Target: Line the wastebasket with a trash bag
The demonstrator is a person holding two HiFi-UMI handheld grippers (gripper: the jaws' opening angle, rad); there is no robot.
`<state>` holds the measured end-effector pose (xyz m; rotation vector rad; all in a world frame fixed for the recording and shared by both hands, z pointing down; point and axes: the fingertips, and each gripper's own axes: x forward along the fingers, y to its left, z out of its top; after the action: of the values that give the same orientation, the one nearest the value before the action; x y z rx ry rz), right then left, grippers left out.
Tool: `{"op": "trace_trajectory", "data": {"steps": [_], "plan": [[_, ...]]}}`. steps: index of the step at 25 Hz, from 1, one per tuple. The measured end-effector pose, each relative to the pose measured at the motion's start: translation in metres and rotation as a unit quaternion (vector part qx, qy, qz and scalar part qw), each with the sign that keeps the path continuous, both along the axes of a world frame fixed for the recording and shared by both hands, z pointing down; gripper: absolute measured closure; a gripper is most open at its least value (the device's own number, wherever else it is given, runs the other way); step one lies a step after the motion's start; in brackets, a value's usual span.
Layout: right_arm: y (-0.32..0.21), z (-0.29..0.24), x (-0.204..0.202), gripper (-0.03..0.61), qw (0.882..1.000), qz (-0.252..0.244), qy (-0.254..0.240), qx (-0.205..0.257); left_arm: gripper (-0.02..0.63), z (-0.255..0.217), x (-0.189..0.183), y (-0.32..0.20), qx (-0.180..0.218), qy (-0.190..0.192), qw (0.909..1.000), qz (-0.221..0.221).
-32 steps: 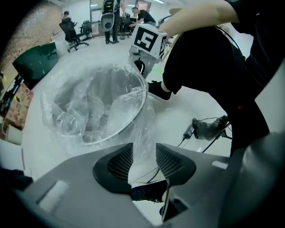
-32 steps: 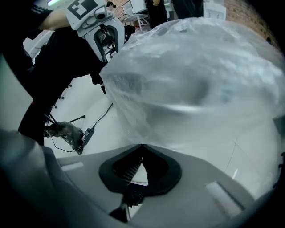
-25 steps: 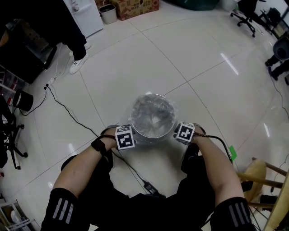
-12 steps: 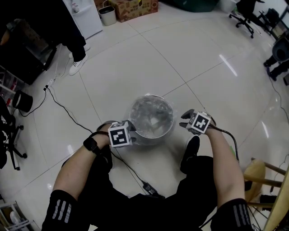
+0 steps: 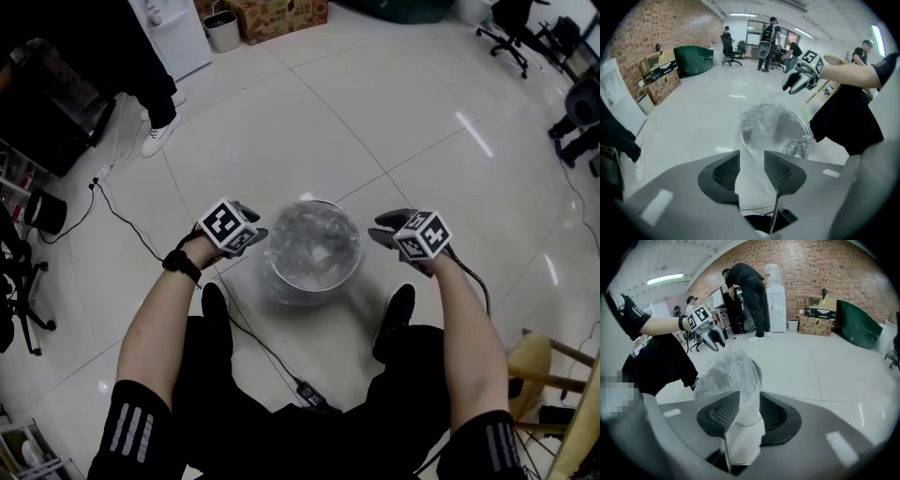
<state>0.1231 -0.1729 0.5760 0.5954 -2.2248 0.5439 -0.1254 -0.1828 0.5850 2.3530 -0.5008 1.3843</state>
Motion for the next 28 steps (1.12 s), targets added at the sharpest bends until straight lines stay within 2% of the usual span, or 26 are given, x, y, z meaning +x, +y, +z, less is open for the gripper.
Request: {"op": "trace_trajectory", "data": {"steps": [3,6,8,10,11,13,15,21,25,28], "plan": [[-0.011,0.000,-0.002,0.434,0.999,0.031,-0.026,-0.011,0.457,0.011,0.003,-0.014,-0.021,0.017,0.9992,-0.031],[-0.014,0.010,-0.005,0.434,0.999,0.037,-0.025,-0.024,0.459,0.023,0.013,-0.023,-0.035,0.023,0.9978,-0.050],[-0.012,0.022,-0.009,0.434,0.999,0.032,-0.013,-0.037,0.459,0.032,0.020,-0.022,-0.049,0.020,0.9975,-0.047],[-0.008,0.035,-0.015,0.437,0.999,0.017,0.008,-0.048,0.492,0.040,0.022,-0.021,-0.054,0.007,0.9980,-0.034],[-0.006,0.041,-0.018,0.444,0.999,0.007,0.021,-0.049,0.524,0.042,0.022,-0.021,-0.051,0.000,0.9983,-0.029],[-0.007,0.048,-0.019,0.511,0.998,-0.007,0.048,-0.041,0.589,0.042,0.023,-0.026,-0.039,-0.009,0.9989,-0.023],[-0.013,0.049,-0.017,0.562,0.998,0.000,0.055,-0.030,0.618,0.037,0.024,-0.034,-0.020,-0.011,0.9995,-0.024],[-0.044,0.048,-0.009,0.565,0.997,0.044,0.062,0.001,0.620,0.030,0.028,-0.063,0.032,-0.014,0.9984,-0.044],[-0.051,0.060,-0.004,0.565,0.994,0.053,0.092,0.002,0.620,0.044,0.026,-0.071,0.044,-0.036,0.9975,-0.043],[-0.055,0.069,-0.009,0.565,0.994,0.050,0.097,-0.004,0.620,0.060,0.020,-0.074,0.037,-0.051,0.9971,-0.044]]}}
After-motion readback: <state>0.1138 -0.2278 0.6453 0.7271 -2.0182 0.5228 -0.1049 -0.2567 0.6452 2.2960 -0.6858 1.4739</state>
